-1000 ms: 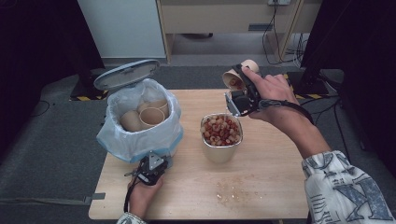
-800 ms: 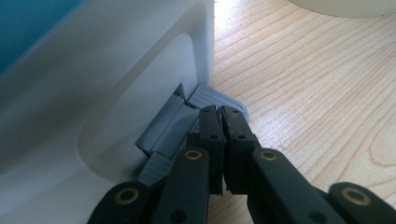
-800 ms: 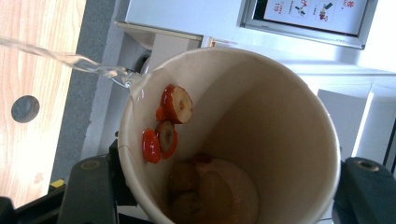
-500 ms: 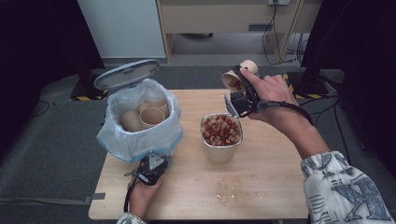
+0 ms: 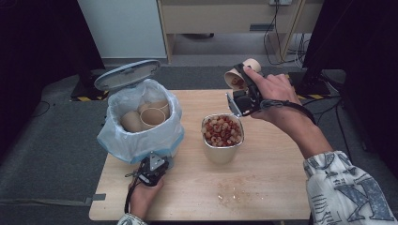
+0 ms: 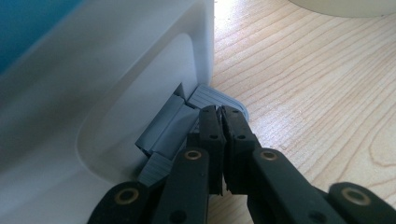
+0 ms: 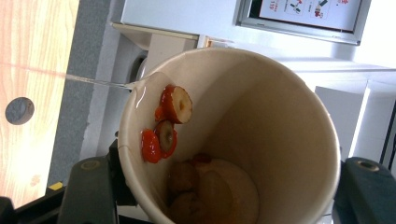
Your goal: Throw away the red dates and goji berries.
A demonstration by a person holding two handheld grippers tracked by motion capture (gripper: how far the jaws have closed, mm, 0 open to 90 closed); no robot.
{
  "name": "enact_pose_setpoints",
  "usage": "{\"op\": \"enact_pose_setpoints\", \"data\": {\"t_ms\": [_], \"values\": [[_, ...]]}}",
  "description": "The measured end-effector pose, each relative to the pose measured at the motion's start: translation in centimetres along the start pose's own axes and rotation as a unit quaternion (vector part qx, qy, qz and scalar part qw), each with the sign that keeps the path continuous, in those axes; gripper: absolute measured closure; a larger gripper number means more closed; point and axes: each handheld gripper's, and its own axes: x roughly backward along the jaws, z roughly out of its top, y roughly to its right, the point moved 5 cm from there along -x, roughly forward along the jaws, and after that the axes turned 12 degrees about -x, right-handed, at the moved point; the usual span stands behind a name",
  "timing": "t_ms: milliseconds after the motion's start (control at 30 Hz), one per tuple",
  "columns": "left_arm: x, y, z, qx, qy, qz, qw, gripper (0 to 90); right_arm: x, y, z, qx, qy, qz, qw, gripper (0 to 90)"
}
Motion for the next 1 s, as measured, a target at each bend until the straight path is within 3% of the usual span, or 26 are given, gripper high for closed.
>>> {"op": "enact_pose_setpoints", "data": {"t_ms": [200, 300, 367, 467, 600, 700, 900, 1000], "values": [[0.0, 0.0, 0.0, 0.001, 0.0, -0.001, 1.0, 86.9, -0.4, 0.5, -0.2, -0.015, -0.004, -0.006, 0.9999, 34.3], [0.0, 0.0, 0.0, 0.001, 0.0, -0.001, 1.0, 86.9, -1.0, -2.2, 0.4, 0.031, -0.007, 0.03, 0.999, 34.3], [0.0, 0.0, 0.0, 0.001, 0.0, -0.002, 1.0, 86.8, -1.3, -3.5, 0.7, 0.048, -0.007, 0.041, 0.998, 34.3], [0.0, 0.0, 0.0, 0.001, 0.001, -0.001, 1.0, 86.8, -1.4, -3.2, 0.5, 0.032, -0.006, 0.031, 0.999, 34.3], [0.0, 0.0, 0.0, 0.001, 0.0, -0.002, 1.0, 86.8, -1.4, -3.8, 0.4, 0.051, -0.008, 0.042, 0.9978, 34.3], [0.0, 0.0, 0.0, 0.0, 0.0, 0.0, 1.0, 86.7, -1.5, -3.6, 0.1, 0.033, -0.011, 0.035, 0.9988, 34.3], [0.0, 0.0, 0.0, 0.001, 0.0, -0.001, 1.0, 86.6, -1.5, -4.1, 0.1, 0.044, -0.013, 0.042, 0.9981, 34.2], [0.0, 0.0, 0.0, 0.0, 0.0, -0.001, 1.0, 86.6, -1.5, -3.9, -0.1, 0.038, -0.015, 0.037, 0.9985, 34.2]]}}
